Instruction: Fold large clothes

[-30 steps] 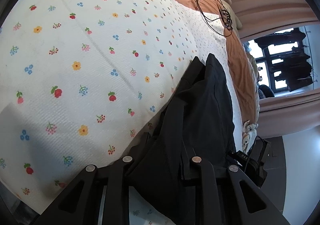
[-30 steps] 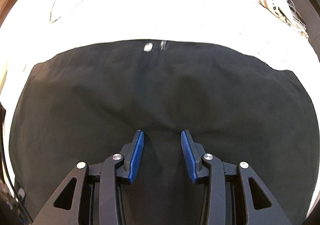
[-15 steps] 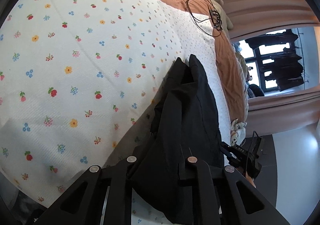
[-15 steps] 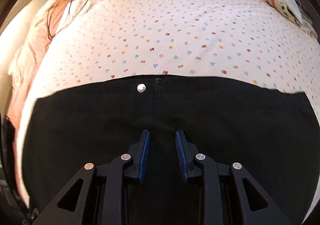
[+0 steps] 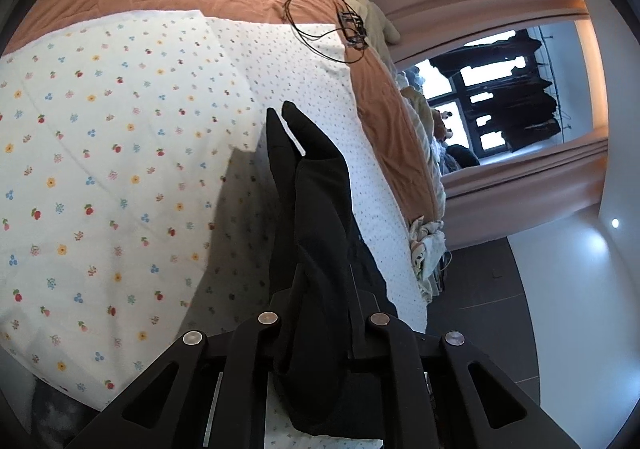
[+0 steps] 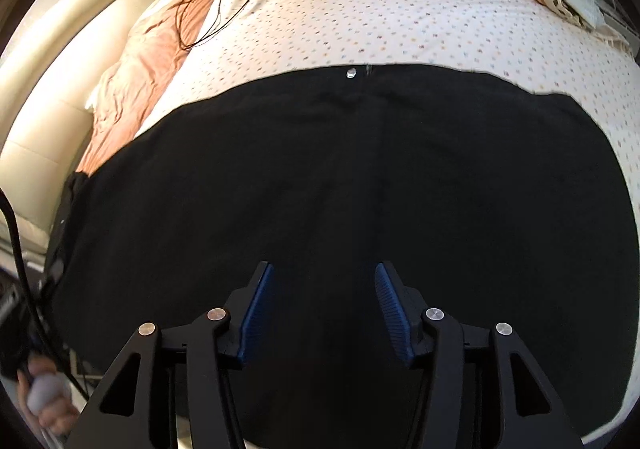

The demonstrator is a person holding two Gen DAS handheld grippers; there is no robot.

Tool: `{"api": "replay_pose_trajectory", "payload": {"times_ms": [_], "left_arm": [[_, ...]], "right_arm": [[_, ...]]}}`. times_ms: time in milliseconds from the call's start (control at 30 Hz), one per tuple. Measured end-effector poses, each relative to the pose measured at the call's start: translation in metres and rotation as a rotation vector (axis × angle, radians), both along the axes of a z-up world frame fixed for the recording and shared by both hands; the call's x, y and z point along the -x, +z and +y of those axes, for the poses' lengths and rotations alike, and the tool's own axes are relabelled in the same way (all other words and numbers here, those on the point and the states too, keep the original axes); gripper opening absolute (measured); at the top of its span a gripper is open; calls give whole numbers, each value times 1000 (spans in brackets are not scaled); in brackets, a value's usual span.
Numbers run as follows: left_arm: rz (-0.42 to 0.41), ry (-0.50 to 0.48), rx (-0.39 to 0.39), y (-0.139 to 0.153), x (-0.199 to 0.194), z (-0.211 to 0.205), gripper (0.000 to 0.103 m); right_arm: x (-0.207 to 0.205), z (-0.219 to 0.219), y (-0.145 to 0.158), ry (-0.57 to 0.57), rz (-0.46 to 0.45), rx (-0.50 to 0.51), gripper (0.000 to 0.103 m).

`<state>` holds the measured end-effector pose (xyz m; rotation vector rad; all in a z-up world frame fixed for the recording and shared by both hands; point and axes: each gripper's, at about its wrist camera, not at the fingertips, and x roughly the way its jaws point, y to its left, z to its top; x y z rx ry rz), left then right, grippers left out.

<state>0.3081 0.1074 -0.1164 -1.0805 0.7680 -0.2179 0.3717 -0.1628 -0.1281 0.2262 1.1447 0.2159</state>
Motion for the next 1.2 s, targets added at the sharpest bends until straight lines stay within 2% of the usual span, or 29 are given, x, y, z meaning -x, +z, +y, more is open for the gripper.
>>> {"api": "replay_pose_trajectory", "payload": {"times_ms": [333,533,667,733,800,967,1200], "left_arm": [[-84,-91,-28,46,-12,-36,13],[-127,-155,-60,71,-15,-68,13],[-151,-196,-78,87,-19,-93,12],[-155,-222,-91,94,-23,-109,12],[-165,-242,-107,99,-24,-123,12],[-188,-303,-139,114,-30,-161,12],[-177,-405,-193,117,-46,-230,12]], "right_arm": [[75,-4,-31,-11,85,-133,52],[88,-10,-41,-39,99,-208,51],[87,-13,-50,-64,104,-249,44],[85,-14,-65,-74,129,-251,40],[86,-17,-70,-76,130,-276,40],[89,-27,-62,-55,136,-346,38],[119,-87,-31,-138,21,-416,38]]}}
